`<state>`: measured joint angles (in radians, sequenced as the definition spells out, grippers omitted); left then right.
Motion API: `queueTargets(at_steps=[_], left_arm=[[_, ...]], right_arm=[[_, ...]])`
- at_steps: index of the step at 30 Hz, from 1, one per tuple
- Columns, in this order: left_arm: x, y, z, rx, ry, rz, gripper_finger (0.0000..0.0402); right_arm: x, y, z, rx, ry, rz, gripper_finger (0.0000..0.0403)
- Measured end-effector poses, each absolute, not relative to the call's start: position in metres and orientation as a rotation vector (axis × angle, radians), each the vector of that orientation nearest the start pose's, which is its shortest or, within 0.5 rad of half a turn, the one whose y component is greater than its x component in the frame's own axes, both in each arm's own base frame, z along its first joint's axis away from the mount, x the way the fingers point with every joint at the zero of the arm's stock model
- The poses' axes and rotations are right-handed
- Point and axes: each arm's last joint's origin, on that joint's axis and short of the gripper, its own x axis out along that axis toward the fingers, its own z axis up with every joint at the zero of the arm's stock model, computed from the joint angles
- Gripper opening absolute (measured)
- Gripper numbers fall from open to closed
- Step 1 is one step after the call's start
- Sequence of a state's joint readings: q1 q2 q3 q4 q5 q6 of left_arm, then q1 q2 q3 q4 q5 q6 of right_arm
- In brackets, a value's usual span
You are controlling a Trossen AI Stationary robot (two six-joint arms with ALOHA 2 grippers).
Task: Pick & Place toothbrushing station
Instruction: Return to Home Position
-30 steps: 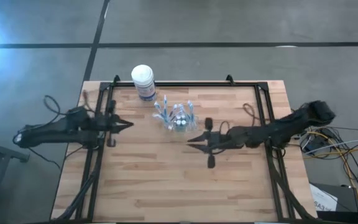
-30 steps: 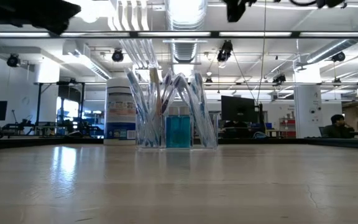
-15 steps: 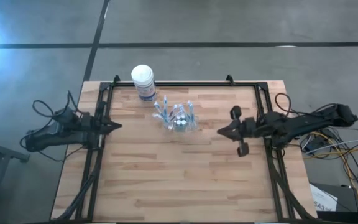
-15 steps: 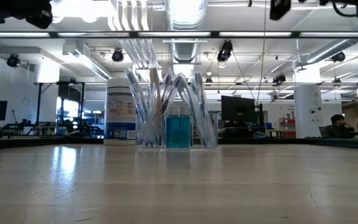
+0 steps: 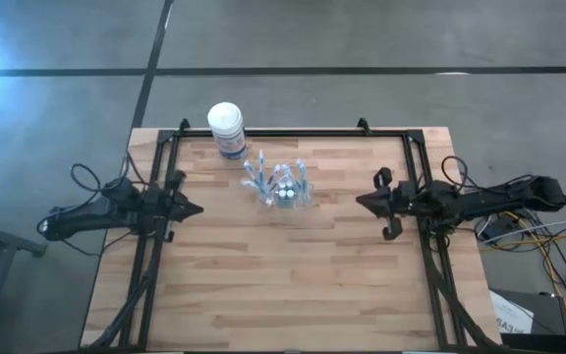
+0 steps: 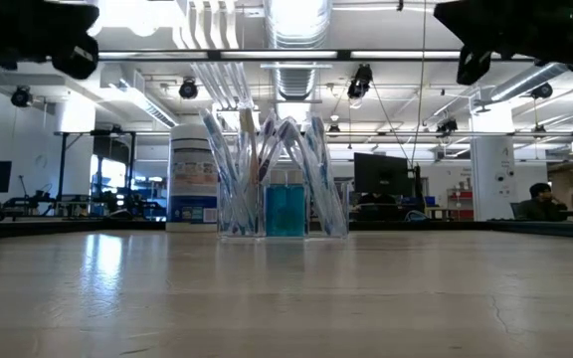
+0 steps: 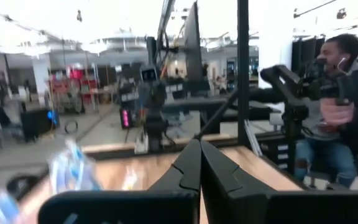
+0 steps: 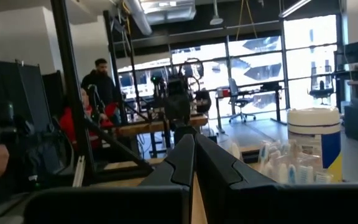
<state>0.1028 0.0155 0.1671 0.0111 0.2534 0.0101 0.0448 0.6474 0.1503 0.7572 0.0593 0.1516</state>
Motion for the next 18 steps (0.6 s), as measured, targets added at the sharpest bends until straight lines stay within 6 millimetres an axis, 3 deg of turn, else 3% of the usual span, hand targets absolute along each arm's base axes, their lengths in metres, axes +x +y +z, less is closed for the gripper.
queueTargets(at_steps=[3, 12, 18], left_arm=[[0.086, 0.002, 0.208, 0.025, -0.138, -0.15, 0.0001], [0.087, 0.002, 0.205, 0.022, -0.125, -0.15, 0.0001], [0.089, 0.002, 0.199, 0.017, -0.098, -0.15, 0.0001]], right_arm=[[0.141, 0.004, 0.218, 0.176, -0.275, 0.005, 0.0012], [0.124, 0.003, 0.196, 0.2, -0.297, -0.012, 0.0012], [0.122, 0.002, 0.195, 0.21, -0.286, -0.036, 0.0012]])
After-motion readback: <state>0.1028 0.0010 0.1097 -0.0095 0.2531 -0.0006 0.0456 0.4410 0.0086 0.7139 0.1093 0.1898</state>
